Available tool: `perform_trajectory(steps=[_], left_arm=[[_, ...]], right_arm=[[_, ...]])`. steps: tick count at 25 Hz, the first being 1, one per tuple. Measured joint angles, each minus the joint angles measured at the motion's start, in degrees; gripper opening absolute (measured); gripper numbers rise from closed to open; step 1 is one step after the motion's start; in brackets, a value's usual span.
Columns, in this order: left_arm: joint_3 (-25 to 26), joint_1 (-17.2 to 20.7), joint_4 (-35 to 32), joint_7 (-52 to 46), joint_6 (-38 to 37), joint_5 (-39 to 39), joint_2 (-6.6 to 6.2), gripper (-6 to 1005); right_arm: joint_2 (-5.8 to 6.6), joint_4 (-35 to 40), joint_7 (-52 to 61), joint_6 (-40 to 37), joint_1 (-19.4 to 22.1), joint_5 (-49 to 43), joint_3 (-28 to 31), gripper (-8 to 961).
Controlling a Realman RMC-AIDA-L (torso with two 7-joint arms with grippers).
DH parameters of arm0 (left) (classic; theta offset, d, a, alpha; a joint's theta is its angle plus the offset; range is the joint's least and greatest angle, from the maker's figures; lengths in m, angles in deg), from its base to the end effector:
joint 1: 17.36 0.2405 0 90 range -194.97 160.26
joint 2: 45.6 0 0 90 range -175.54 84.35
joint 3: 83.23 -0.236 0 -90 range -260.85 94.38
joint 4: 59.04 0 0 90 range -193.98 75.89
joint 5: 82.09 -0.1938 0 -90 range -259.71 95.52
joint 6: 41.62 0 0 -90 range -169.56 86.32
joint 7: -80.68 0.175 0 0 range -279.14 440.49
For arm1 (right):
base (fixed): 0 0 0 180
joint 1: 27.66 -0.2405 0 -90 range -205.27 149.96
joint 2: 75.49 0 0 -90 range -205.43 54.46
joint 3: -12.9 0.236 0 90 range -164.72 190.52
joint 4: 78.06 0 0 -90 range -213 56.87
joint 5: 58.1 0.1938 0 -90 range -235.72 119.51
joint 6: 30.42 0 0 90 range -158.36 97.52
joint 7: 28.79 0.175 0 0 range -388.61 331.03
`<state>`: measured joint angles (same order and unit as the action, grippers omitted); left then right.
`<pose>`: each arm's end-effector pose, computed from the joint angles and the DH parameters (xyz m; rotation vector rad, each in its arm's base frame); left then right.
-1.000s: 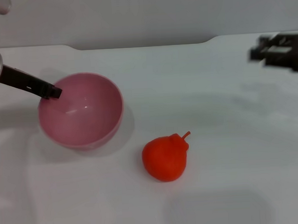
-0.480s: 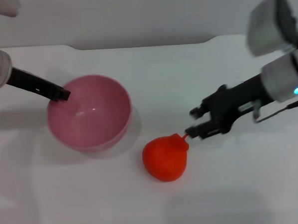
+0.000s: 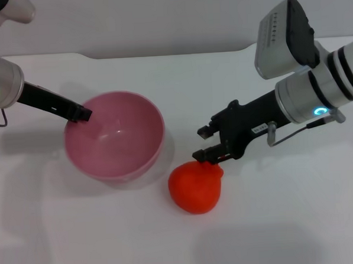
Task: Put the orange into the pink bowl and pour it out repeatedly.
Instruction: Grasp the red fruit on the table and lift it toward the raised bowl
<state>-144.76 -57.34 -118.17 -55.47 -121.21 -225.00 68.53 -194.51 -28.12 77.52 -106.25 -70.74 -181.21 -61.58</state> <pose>-0.2168 0.3875 0.0188 -2.4840 -1.0575 0.1998 0.1504 0.3529 -0.0736 -3.0001 0.3922 -0.0081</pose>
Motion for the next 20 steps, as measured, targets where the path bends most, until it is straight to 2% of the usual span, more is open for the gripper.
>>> perform_trajectory(steps=[10,20], left_arm=[[0.01,0.32,-0.37,0.05,-0.16,0.0,0.48,134],[-0.16,0.43,-0.56,0.06,-0.56,0.01,0.98,136]], right_arm=[[-0.11,-6.37,-0.35,3.16,-1.44,1.16,-4.15,540],[-0.22,-10.62,-0.36,6.07,-1.28,2.59,-7.7,445]])
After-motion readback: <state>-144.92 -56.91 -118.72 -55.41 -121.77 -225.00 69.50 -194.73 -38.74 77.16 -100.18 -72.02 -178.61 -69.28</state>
